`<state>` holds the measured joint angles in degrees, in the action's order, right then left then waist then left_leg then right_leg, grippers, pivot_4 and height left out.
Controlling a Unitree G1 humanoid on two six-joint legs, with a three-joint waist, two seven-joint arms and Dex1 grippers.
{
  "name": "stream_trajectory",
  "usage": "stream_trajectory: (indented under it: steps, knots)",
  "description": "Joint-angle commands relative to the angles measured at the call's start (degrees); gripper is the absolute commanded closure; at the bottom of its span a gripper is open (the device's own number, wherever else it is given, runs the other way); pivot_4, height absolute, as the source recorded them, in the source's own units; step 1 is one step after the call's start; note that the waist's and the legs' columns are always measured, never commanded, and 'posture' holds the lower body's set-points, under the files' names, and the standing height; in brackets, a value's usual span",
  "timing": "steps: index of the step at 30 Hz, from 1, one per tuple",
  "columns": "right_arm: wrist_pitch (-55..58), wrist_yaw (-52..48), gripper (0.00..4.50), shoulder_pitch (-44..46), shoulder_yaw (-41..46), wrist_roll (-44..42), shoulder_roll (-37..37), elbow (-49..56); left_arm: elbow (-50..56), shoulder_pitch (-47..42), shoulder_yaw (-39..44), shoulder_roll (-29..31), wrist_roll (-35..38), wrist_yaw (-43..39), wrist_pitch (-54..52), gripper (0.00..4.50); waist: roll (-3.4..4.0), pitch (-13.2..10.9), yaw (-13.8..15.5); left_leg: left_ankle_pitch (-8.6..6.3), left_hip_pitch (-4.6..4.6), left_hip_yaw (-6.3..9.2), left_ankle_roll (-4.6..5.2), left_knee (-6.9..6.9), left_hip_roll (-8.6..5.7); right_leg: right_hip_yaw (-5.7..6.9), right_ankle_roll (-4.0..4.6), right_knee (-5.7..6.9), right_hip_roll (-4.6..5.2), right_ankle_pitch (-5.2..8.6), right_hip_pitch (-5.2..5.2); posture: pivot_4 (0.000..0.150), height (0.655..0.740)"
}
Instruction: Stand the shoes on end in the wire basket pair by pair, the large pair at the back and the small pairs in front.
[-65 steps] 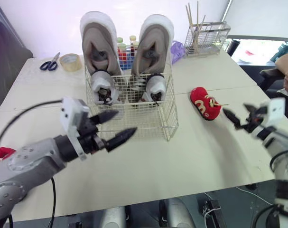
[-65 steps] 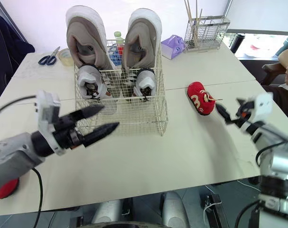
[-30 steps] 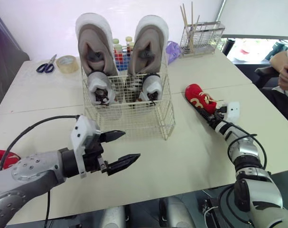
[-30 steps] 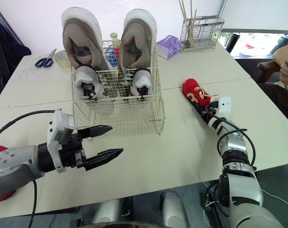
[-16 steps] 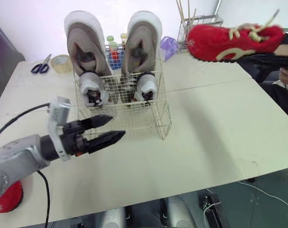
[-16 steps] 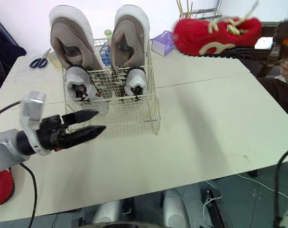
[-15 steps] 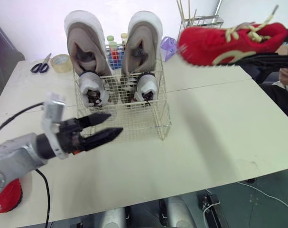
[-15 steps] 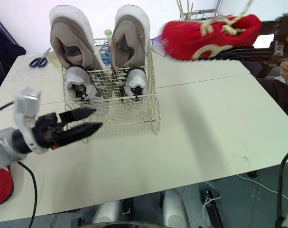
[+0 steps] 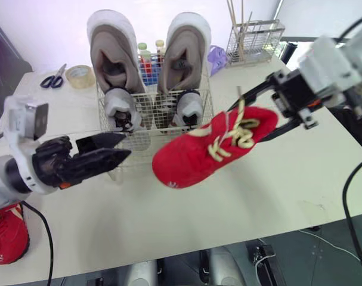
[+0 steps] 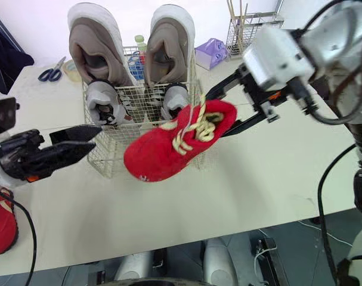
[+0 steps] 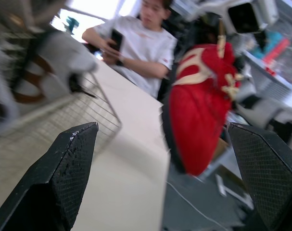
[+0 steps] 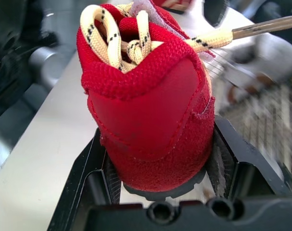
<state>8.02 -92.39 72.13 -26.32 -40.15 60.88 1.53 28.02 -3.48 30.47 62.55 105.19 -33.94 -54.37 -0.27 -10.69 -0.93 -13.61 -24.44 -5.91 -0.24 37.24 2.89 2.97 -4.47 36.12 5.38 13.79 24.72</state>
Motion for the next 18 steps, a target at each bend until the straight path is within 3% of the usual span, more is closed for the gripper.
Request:
stream_trajectory:
  steps: [1, 6, 9, 14, 16, 18]
  knots:
    - [-5.71, -0.11, 2.56, 5.50, -2.54, -4.92, -0.69, -1.10, 1.43, -4.21, -3.71, 1.75, -4.70, -4.41, -1.23, 0.00, -0.01, -0.01, 0.18, 0.01, 0.00, 0.02, -0.01, 0.00, 0.00, 0.01, 0.00, 0.02, -0.01, 0.00, 0.00, 0.150, 0.7400]
    - [-10.06, -0.11, 2.56, 9.00, -7.94, -4.63, -2.43, -3.37, 1.33, -12.83, -12.05, -0.09, -8.54, -7.24, -1.65, 0.00, -0.12, -0.03, 0.16, 0.02, 0.01, 0.05, -0.04, 0.02, 0.00, 0.06, -0.01, 0.01, -0.03, -0.01, -0.06, 0.150, 0.7400]
    - [-10.92, -0.11, 2.56, 10.10, -9.96, -4.68, -3.20, -3.89, 3.52, -14.97, -16.87, -0.91, -14.69, -10.02, -2.11, 0.00, -0.13, -0.04, 0.10, 0.02, 0.01, 0.04, -0.03, 0.04, 0.00, 0.05, -0.09, 0.01, -0.03, -0.05, -0.07, 0.150, 0.7400]
    - [-11.39, -0.11, 2.56, 10.86, -12.11, -5.34, -3.74, -3.10, 2.73, -17.85, -21.48, -2.42, -17.32, -14.54, -3.66, 0.00, -0.15, -0.06, 0.16, 0.03, -0.01, 0.06, -0.03, 0.03, 0.03, 0.08, -0.16, 0.08, -0.06, -0.09, -0.02, 0.150, 0.7400]
    - [-11.42, -0.11, 2.56, 10.90, -12.49, -5.55, -3.65, -2.72, 1.89, -18.71, -22.64, -3.43, -17.60, -15.01, -4.08, 0.56, -0.15, -0.06, 0.16, 0.03, -0.01, 0.06, -0.03, 0.04, 0.03, 0.08, -0.15, 0.08, -0.06, -0.09, -0.02, 0.150, 0.7400]
    - [-11.31, -0.11, 2.56, 10.78, -12.58, -5.80, -3.39, -2.25, 1.45, -19.13, -22.83, -4.18, -17.56, -15.62, -4.32, 1.48, -0.16, -0.06, 0.16, 0.03, 0.00, 0.07, -0.03, 0.05, 0.03, 0.08, -0.16, 0.08, -0.06, -0.09, -0.03, 0.150, 0.7400]
